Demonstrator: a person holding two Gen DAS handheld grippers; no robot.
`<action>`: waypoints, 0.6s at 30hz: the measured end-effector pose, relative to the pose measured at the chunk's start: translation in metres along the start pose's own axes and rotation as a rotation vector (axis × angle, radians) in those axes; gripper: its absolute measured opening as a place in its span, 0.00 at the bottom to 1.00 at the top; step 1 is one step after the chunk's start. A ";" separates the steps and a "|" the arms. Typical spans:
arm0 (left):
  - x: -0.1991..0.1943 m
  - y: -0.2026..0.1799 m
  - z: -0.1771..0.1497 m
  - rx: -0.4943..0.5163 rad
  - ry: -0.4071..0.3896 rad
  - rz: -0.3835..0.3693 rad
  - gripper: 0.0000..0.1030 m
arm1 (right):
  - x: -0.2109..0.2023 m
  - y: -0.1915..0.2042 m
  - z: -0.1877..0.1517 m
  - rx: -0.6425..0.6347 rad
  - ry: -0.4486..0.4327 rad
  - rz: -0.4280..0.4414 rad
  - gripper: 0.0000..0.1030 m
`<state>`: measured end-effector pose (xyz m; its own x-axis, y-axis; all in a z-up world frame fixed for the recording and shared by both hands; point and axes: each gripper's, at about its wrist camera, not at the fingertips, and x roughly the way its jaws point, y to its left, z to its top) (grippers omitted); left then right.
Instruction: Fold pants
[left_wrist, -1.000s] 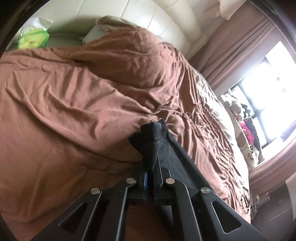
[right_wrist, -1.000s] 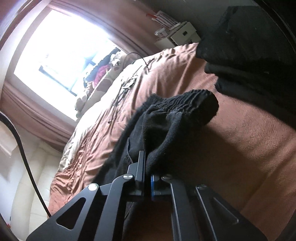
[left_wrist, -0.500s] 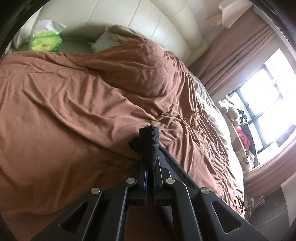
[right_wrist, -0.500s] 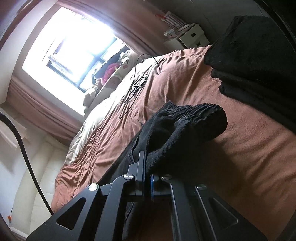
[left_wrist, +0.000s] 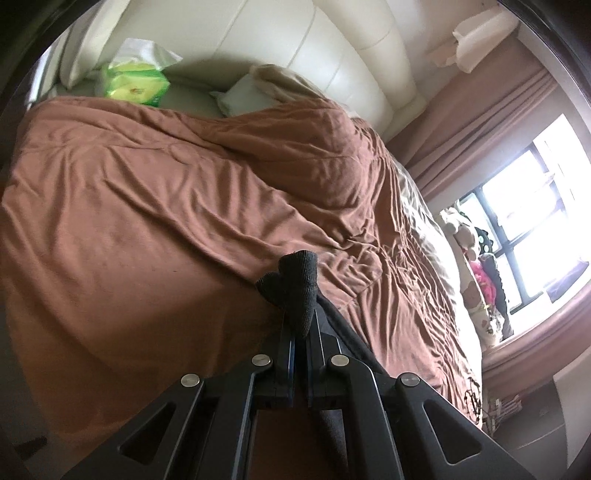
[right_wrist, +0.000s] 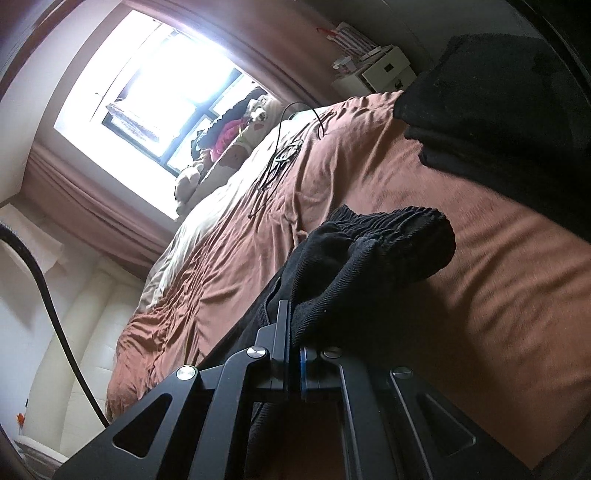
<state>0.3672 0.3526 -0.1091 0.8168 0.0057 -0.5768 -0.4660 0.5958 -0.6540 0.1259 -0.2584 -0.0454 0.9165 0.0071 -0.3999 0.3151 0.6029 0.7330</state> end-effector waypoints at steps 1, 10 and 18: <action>-0.002 0.004 0.001 -0.004 -0.001 0.000 0.04 | -0.002 -0.001 -0.002 0.001 0.001 0.000 0.00; -0.020 0.024 0.014 0.001 -0.021 0.010 0.04 | -0.022 -0.002 -0.020 0.013 0.013 0.002 0.00; -0.012 0.049 0.014 -0.023 -0.015 0.064 0.04 | -0.038 -0.016 -0.036 0.026 0.048 -0.024 0.00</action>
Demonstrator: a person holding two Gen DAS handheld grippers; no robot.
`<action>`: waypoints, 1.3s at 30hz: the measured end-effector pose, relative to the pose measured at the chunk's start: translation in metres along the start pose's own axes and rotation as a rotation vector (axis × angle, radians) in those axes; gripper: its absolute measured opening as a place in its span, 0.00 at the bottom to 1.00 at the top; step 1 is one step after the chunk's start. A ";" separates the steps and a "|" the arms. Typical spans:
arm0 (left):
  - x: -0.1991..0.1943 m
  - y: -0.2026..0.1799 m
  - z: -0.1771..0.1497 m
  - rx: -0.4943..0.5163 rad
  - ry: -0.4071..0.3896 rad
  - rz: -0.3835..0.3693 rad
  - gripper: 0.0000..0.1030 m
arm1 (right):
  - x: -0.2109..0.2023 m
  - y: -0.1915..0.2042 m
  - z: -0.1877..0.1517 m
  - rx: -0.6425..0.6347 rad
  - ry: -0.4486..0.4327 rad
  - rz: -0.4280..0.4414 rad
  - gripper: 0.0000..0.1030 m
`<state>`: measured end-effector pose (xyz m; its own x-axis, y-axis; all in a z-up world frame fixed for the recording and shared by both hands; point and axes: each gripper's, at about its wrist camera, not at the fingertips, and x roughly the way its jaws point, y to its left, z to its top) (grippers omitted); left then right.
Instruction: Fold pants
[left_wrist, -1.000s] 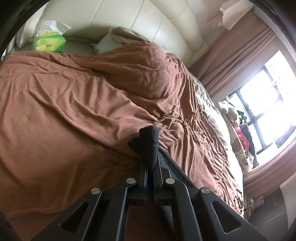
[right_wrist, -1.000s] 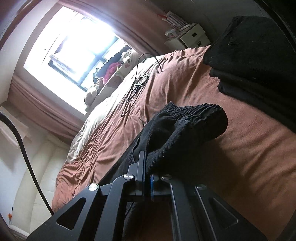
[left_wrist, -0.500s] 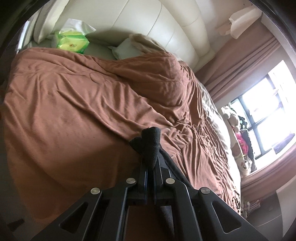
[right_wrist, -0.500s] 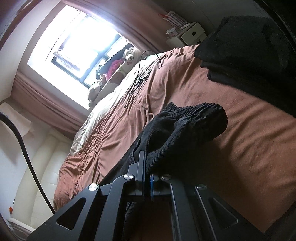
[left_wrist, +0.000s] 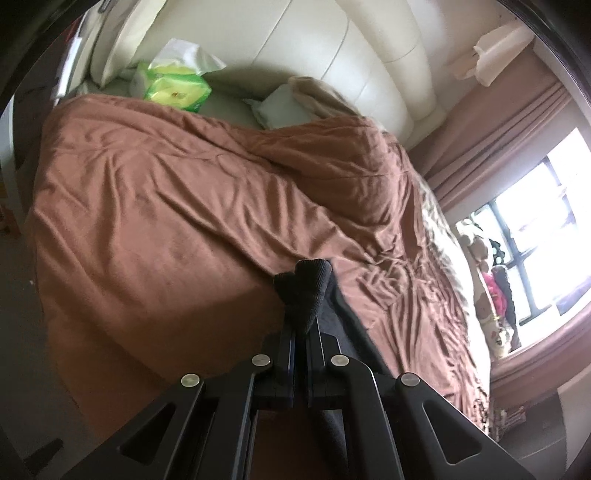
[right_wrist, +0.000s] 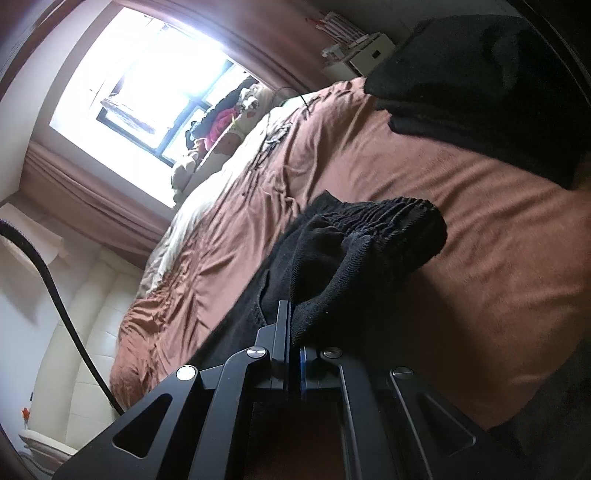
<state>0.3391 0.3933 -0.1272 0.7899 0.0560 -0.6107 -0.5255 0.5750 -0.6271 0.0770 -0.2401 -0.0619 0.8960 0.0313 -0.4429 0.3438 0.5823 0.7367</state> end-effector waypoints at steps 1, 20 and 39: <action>0.004 0.003 -0.002 0.004 0.004 0.014 0.04 | 0.000 -0.002 -0.002 -0.004 0.004 -0.011 0.00; 0.016 0.062 -0.047 -0.022 0.110 0.126 0.18 | -0.014 0.000 -0.023 -0.095 0.073 -0.162 0.05; -0.005 0.000 -0.095 0.102 0.193 0.059 0.55 | -0.002 0.085 -0.049 -0.402 0.185 -0.147 0.06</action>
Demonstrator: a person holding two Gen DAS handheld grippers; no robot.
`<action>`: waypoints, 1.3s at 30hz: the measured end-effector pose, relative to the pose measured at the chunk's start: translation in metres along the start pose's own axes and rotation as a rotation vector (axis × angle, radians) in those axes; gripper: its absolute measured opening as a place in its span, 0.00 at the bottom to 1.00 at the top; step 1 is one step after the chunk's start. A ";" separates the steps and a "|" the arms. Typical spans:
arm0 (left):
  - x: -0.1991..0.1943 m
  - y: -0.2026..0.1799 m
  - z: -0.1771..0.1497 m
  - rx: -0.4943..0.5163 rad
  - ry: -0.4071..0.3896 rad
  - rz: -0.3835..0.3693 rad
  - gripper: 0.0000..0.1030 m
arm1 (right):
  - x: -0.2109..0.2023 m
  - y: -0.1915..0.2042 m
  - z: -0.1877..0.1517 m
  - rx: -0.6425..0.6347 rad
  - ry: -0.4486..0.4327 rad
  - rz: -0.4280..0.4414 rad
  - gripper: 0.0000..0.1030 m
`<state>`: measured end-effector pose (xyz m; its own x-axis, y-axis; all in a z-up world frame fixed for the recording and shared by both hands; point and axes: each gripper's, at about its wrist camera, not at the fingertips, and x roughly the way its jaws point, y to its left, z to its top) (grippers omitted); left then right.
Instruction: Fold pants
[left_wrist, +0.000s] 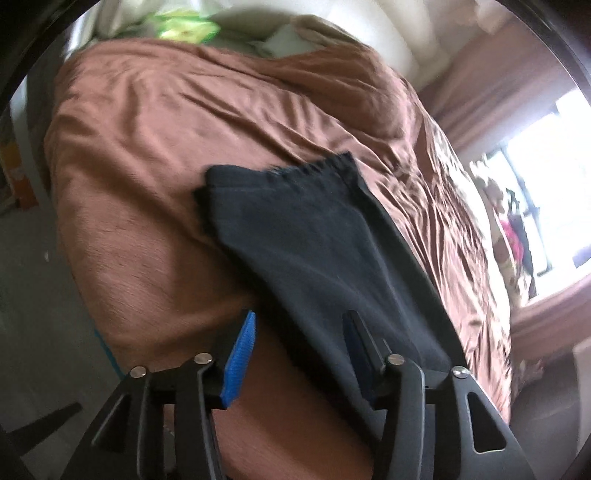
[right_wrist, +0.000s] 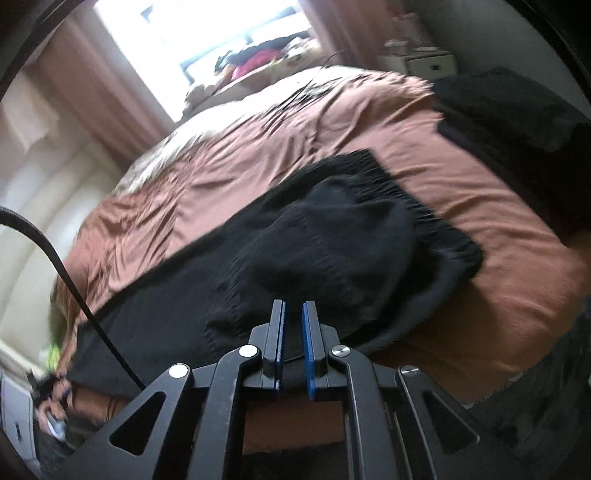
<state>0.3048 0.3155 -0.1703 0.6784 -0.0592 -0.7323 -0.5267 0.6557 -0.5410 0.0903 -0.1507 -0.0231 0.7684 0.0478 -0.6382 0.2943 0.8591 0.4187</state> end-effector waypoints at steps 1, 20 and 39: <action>0.000 -0.010 -0.004 0.034 0.002 0.005 0.59 | 0.005 0.007 -0.001 -0.017 0.014 0.003 0.06; 0.018 -0.078 -0.052 0.310 0.007 0.116 0.72 | 0.117 0.146 0.001 -0.389 0.153 0.004 0.61; 0.011 -0.075 -0.070 0.340 -0.002 0.068 0.73 | 0.192 0.242 -0.006 -0.716 0.158 0.247 0.61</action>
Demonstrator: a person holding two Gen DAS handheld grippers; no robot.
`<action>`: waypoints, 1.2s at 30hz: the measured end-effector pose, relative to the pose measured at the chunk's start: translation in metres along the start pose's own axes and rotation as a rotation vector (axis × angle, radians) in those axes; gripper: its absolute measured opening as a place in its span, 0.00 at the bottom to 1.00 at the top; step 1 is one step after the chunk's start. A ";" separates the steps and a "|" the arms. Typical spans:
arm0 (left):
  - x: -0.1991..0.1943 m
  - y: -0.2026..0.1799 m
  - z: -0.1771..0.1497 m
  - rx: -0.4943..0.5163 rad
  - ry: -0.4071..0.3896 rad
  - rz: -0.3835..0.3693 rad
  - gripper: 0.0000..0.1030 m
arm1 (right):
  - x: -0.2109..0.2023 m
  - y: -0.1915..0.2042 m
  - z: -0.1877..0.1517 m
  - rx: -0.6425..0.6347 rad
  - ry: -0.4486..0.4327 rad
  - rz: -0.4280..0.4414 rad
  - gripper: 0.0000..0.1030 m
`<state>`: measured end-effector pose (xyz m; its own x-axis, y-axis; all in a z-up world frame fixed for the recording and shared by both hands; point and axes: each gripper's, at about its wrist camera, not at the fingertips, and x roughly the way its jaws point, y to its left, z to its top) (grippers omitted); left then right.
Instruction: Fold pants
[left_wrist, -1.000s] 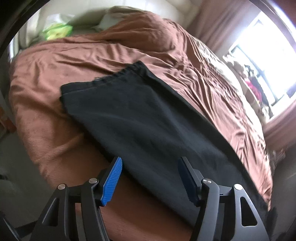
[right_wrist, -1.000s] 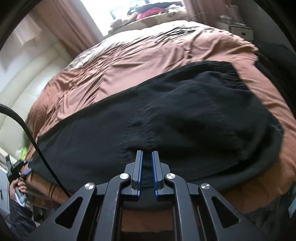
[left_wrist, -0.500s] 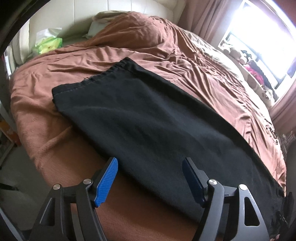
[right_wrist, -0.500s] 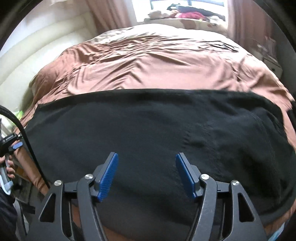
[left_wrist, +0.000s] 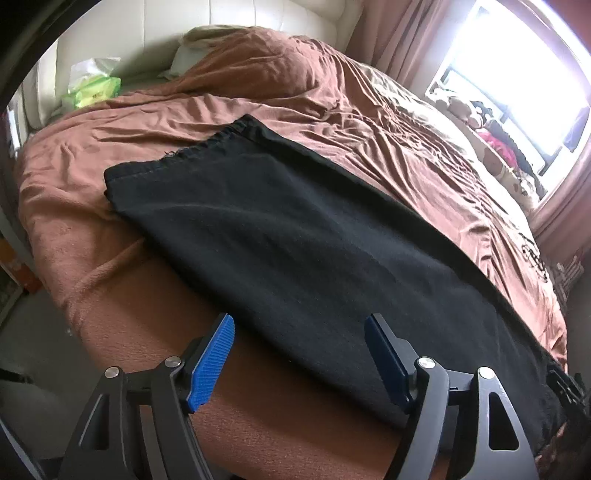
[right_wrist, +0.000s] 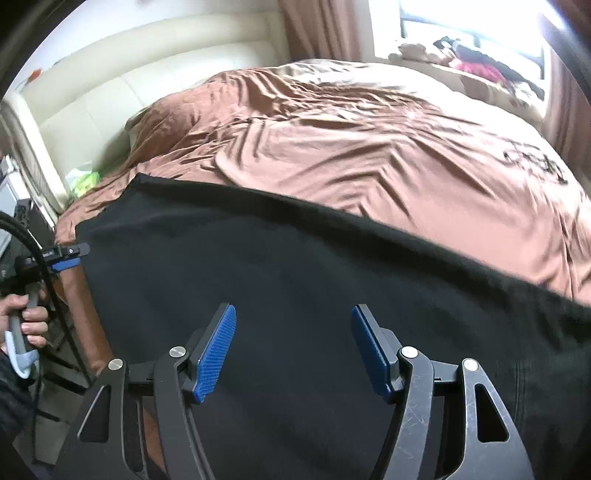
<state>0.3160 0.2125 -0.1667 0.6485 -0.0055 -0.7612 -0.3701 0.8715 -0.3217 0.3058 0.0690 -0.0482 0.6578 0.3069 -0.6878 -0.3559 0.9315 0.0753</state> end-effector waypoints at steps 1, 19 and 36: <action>-0.001 0.002 0.000 -0.011 -0.005 -0.007 0.74 | 0.006 0.002 0.005 -0.015 -0.008 0.020 0.61; -0.017 0.019 0.004 -0.076 -0.071 0.012 0.81 | 0.098 0.017 0.064 -0.196 0.027 0.054 0.82; -0.021 0.049 0.003 -0.240 -0.089 -0.029 0.81 | 0.180 0.014 0.131 -0.289 0.148 0.200 0.56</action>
<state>0.2857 0.2570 -0.1646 0.7133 0.0235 -0.7005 -0.4906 0.7305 -0.4750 0.5063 0.1631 -0.0768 0.4605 0.4260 -0.7788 -0.6540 0.7560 0.0269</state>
